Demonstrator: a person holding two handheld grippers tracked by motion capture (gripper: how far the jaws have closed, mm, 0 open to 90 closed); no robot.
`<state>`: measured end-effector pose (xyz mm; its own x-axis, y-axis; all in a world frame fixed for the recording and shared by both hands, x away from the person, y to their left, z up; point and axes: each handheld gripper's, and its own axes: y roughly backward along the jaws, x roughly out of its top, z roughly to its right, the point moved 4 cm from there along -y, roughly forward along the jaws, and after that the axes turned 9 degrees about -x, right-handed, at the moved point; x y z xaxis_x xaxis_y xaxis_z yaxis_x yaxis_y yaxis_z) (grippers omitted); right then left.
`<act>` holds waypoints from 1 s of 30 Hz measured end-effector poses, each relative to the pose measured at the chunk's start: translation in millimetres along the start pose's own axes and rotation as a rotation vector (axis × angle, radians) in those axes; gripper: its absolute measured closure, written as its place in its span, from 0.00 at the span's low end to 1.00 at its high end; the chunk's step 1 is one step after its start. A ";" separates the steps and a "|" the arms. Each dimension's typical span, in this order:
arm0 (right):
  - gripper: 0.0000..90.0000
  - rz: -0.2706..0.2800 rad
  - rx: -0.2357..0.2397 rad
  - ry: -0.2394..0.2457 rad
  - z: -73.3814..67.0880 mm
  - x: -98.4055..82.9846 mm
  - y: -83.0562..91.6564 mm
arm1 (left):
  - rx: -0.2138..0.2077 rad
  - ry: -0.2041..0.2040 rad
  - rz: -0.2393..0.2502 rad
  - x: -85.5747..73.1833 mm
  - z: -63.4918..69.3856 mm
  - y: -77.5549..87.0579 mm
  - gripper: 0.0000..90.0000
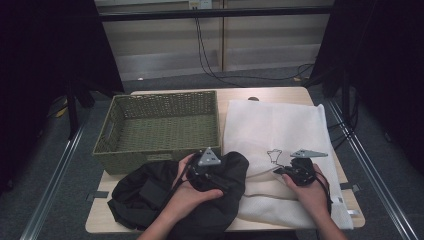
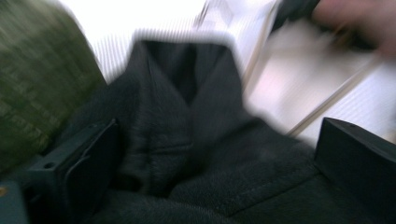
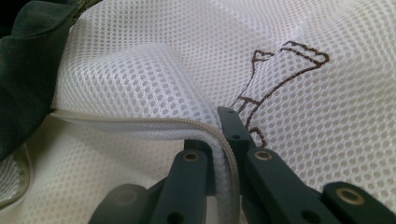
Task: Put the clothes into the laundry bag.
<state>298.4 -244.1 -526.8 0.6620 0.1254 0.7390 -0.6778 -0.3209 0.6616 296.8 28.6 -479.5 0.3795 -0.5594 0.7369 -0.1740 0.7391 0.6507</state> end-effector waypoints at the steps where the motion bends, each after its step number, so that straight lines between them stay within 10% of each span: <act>1: 0.99 0.000 0.000 0.000 0.0 0.0 0.0 | 0.000 0.000 0.000 0.0 0.0 0.0 0.00; 6: 0.99 -0.005 0.024 0.022 -6.7 -0.7 1.3 | 0.002 0.044 -0.217 -19.4 -11.7 -23.5 0.00; 9: 0.99 -0.005 0.029 0.039 -7.8 -1.0 2.1 | 0.010 0.064 -0.247 -19.4 -12.7 -26.2 0.06; 12: 0.99 -0.005 0.032 0.046 -8.1 -1.5 3.3 | 0.005 0.056 -0.262 -16.5 -12.6 -17.2 0.36; 14: 0.99 -0.007 0.033 0.054 -9.6 -1.8 2.5 | -0.027 0.042 -0.216 -20.3 -14.1 -8.6 0.85; 19: 0.99 -0.008 0.014 0.054 -9.6 -1.0 1.8 | -0.114 0.137 -0.007 -21.4 -20.8 22.3 0.89; 22: 0.99 -0.004 -0.003 0.047 -7.3 -0.1 0.7 | -0.147 0.127 0.088 -18.0 -20.8 42.7 0.89; 23: 0.99 0.003 -0.033 0.038 -4.5 0.7 -1.3 | -0.181 0.135 0.187 -13.6 -21.2 66.2 0.89; 30: 0.99 0.022 -0.130 -0.001 0.4 3.7 -7.6 | -0.237 0.145 0.383 -1.7 -21.9 130.9 0.89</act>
<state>306.2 -241.5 -529.1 0.6468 0.1182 0.7535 -0.7279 -0.1993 0.6561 293.3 134.5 -399.5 0.4547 -0.1843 0.8714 -0.1202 0.9567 0.2651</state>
